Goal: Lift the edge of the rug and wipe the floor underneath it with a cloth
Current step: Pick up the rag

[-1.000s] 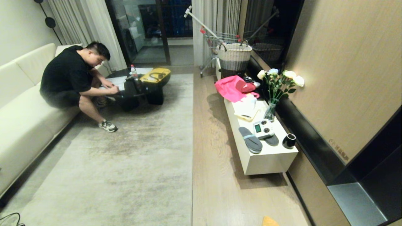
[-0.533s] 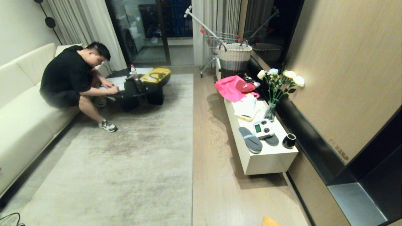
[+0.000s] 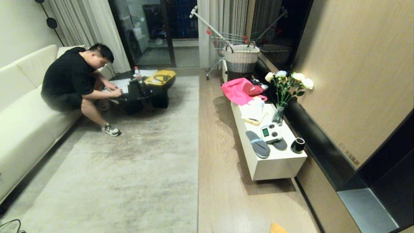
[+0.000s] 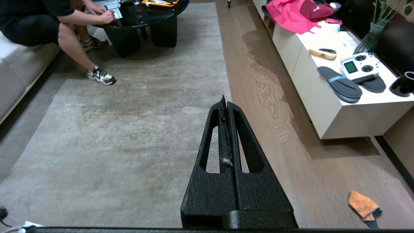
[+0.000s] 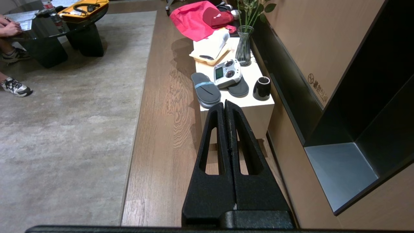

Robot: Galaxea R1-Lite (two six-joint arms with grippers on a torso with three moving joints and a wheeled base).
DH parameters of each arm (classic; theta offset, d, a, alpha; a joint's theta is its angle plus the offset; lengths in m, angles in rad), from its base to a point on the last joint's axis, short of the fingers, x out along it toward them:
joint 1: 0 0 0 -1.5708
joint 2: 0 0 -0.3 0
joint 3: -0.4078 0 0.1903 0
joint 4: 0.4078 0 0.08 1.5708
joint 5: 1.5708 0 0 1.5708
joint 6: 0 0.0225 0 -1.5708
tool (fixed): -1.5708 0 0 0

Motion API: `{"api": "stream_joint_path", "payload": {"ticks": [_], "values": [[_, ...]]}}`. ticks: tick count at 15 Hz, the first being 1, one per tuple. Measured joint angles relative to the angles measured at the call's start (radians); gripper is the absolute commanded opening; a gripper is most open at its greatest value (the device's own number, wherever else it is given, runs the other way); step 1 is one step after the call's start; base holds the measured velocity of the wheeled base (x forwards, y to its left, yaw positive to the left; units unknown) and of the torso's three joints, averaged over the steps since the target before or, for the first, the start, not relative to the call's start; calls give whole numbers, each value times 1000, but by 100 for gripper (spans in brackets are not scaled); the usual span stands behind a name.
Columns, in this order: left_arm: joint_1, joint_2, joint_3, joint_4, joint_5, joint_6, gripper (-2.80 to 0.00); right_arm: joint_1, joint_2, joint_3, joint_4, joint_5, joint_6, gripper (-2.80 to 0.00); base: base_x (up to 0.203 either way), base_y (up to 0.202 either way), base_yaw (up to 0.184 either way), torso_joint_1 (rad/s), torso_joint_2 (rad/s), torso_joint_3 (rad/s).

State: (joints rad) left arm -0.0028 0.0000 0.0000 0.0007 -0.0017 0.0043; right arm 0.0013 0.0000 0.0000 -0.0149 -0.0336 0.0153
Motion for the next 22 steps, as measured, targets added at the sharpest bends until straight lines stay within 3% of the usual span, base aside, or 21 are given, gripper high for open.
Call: {"api": "stream_joint_path", "payload": {"ticks": [22], "values": [[-1, 0, 0, 0, 1, 1, -280, 0, 0, 0, 0, 0, 0, -280, 0, 0, 0, 0, 0, 0]]}}
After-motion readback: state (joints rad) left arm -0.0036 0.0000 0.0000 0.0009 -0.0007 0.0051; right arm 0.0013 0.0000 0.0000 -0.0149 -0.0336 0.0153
